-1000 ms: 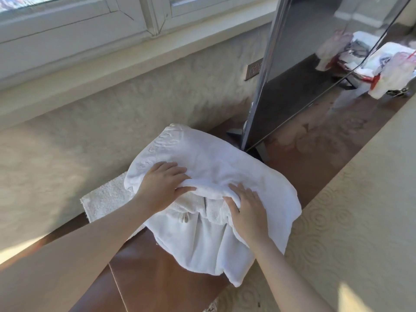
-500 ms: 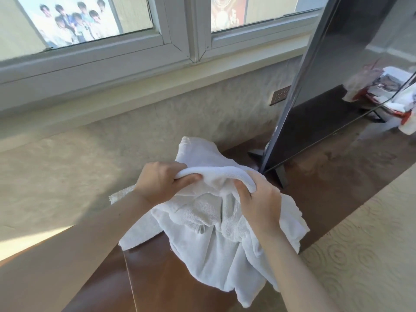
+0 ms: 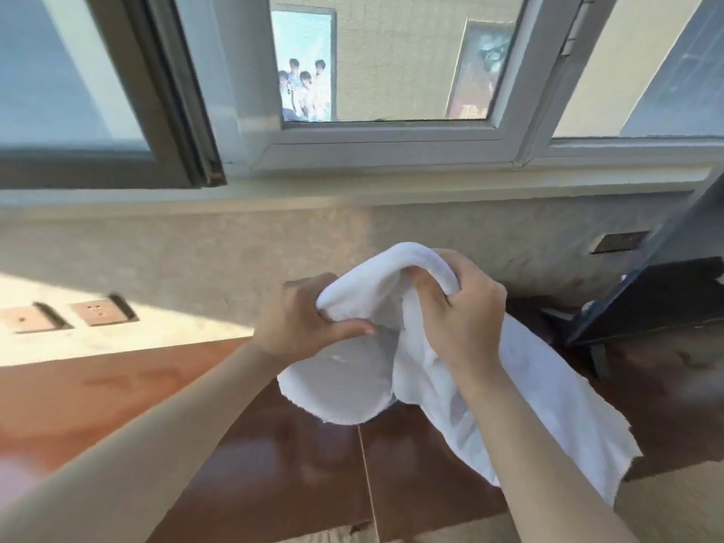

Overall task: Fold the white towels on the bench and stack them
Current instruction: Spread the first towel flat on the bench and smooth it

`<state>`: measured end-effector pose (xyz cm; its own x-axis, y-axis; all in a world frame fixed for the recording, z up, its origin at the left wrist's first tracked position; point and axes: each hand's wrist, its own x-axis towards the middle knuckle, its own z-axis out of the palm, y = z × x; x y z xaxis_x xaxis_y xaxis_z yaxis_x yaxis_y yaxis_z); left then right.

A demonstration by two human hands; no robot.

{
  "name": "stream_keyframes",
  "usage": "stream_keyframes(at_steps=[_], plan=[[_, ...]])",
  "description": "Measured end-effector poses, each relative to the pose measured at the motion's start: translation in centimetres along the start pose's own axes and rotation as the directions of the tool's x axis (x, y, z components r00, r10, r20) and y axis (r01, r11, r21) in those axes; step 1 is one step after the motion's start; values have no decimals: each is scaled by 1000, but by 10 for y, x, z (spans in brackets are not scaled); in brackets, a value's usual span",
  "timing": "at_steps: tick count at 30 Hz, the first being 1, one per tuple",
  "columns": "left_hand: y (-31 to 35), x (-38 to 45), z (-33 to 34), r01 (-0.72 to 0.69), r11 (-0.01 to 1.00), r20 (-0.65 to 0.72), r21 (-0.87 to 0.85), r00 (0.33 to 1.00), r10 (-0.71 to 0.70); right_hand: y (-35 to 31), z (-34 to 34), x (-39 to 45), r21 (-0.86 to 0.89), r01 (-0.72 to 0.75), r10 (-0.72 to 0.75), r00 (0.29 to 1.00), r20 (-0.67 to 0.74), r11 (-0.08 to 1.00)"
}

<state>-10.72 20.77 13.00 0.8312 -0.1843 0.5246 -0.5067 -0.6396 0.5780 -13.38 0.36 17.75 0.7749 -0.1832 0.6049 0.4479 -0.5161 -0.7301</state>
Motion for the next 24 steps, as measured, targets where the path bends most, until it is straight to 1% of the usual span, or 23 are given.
stream_keyframes(at_steps=[1, 3, 6, 9, 12, 15, 17, 19, 24], plan=[[-11, -21, -18, 76, 997, -12, 2, 997, -76, -19, 16, -9, 15, 8, -9, 1000, 26, 1000], [-34, -66, -53, 224, 974, -33, 26, 974, -223, -51, 47, -27, 63, -26, 23, 998, 52, 998], [-65, -145, -100, 430, 900, -50, 73, 903, -428, -93, 96, -53, 148, -88, 77, 994, 79, 985], [-90, -216, -138, 563, 827, -85, 4, 824, -560, -130, 141, -83, 210, -86, 50, 984, 169, 974], [-106, -257, -169, 634, 771, -119, -59, 763, -636, -155, 181, -107, 212, -82, 23, 963, 269, 974], [-121, -279, -196, 684, 720, -169, -113, 701, -693, -170, 217, -126, 206, -85, 14, 946, 324, 975], [-130, -289, -212, 690, 714, -200, -113, 689, -697, -176, 239, -138, 211, -63, -15, 936, 351, 975], [-140, -293, -225, 689, 719, -213, -89, 692, -690, -178, 260, -147, 209, -55, -31, 921, 388, 976], [-173, -287, -259, 717, 696, -261, -19, 669, -696, -166, 305, -152, 170, -119, 35, 904, 427, 978]])
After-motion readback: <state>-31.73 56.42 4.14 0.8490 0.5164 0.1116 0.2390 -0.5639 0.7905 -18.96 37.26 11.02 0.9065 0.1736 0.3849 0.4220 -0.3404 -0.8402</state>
